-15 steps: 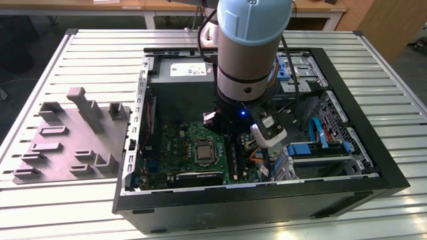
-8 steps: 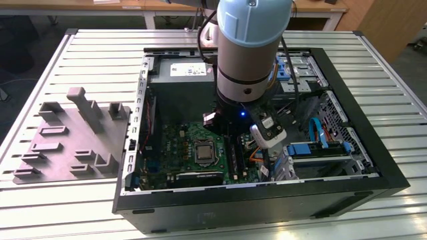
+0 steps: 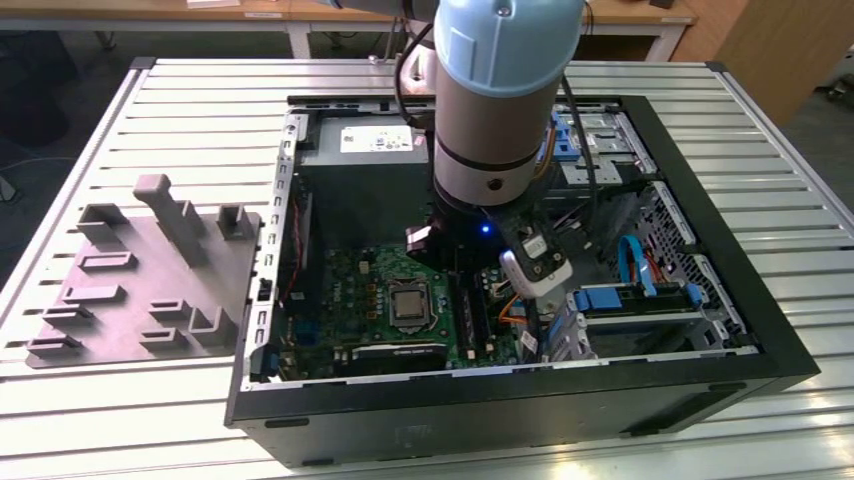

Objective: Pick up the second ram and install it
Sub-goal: 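Insert the second ram into the second slot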

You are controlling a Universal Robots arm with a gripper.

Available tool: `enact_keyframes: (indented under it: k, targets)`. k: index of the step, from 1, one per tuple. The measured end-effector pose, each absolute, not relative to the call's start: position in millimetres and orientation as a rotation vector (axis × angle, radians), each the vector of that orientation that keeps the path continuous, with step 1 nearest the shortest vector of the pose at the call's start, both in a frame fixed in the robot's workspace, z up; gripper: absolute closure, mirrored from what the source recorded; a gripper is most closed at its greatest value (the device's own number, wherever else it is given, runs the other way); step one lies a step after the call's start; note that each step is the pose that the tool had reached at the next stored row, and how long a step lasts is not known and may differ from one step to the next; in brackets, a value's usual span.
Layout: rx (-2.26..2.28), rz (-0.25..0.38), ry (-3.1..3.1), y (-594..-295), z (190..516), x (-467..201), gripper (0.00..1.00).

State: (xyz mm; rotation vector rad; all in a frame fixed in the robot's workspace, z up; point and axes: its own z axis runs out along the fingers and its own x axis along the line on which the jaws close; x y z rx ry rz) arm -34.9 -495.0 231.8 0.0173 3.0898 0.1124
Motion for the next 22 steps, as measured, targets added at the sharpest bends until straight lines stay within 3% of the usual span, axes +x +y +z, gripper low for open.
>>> enact_keyframes:
  k: [22]
  targets:
    - [0.017, 0.113, 3.090, -494.9, 230.6, -35.0, 0.89]
